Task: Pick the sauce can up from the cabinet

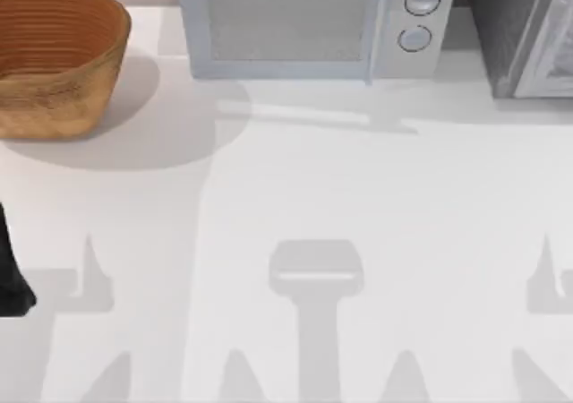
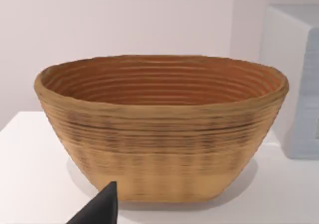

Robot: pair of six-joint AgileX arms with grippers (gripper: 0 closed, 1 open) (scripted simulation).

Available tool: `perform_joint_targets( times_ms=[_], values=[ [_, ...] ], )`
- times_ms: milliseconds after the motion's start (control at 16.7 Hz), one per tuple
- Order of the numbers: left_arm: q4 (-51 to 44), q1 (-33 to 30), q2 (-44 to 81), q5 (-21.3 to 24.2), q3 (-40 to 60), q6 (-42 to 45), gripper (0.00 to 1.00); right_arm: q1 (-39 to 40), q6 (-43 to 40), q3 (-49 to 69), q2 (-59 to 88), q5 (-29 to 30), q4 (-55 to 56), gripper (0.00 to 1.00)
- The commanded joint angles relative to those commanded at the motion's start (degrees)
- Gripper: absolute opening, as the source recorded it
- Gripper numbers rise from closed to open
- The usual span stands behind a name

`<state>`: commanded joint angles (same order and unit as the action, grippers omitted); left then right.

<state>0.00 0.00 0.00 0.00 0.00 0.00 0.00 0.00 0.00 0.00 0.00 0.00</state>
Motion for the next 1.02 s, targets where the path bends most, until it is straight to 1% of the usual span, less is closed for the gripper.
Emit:
perform_joint_targets(
  times_ms=[240, 420, 660, 1020],
  values=[
    [0.0, 0.0, 0.0, 0.0, 0.0, 0.0, 1.00, 0.3, 0.0, 1.8, 1.5, 0.2, -0.4, 1.00],
    [0.0, 0.0, 0.0, 0.0, 0.0, 0.0, 1.00, 1.3, 0.1, 9.1, 7.3, 0.9, -2.0, 1.00],
    [0.0, 0.0, 0.0, 0.0, 0.0, 0.0, 1.00, 3.1, 0.2, 25.6, 20.3, 2.9, -6.0, 1.00],
    [0.0, 0.0, 0.0, 0.0, 0.0, 0.0, 1.00, 6.2, 0.5, 57.6, 44.7, 6.8, -13.9, 1.00]
  ],
)
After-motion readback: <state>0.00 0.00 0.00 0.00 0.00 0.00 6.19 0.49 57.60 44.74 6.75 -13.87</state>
